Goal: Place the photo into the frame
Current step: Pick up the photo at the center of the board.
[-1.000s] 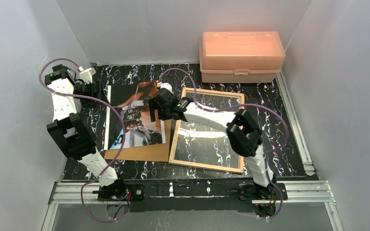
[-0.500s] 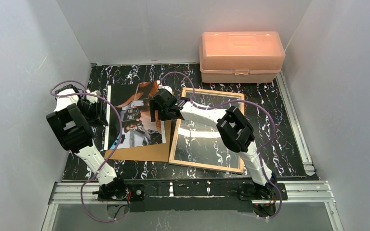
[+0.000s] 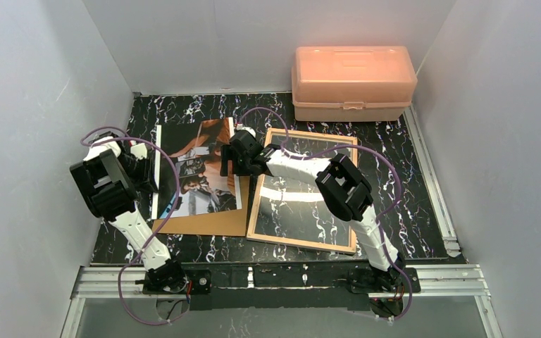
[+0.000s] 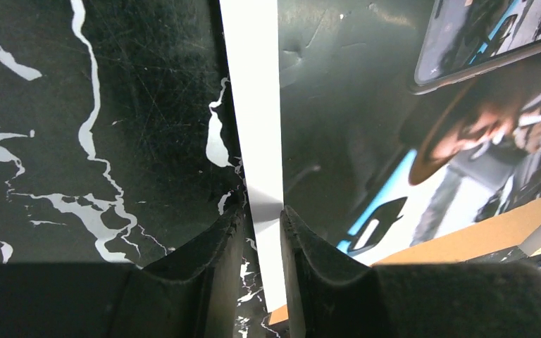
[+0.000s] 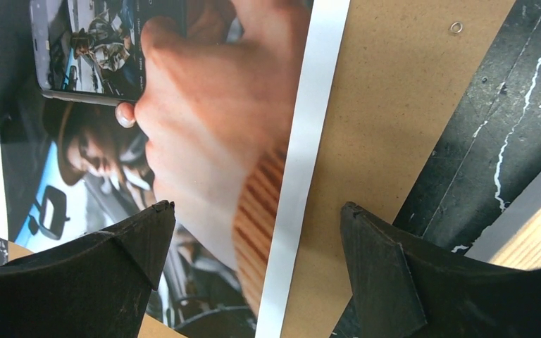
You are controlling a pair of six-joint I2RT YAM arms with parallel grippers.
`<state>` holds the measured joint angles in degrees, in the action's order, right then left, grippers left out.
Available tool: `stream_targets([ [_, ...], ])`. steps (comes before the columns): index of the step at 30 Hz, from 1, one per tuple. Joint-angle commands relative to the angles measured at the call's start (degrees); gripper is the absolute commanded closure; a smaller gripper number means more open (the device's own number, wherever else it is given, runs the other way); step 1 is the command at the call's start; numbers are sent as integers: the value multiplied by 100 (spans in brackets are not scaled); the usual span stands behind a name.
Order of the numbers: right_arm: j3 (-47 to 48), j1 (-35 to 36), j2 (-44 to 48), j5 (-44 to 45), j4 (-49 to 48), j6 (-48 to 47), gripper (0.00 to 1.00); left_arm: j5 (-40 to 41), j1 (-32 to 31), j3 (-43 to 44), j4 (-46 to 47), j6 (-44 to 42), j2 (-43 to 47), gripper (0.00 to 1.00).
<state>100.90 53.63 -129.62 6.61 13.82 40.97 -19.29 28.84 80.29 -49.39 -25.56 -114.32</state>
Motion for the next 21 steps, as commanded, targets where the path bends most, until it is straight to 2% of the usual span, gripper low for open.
stream_targets([
  [1,-203,-27,-150,-232,-198,227,6,93,-50,-181,79,-24,-161,77],
  [13,-520,-40,-116,-574,-654,631,6,-72,-89,-390,150,-79,-230,88],
  [21,-899,-57,-52,-970,-1209,1087,7,-421,-180,-427,15,-67,-174,90],
])
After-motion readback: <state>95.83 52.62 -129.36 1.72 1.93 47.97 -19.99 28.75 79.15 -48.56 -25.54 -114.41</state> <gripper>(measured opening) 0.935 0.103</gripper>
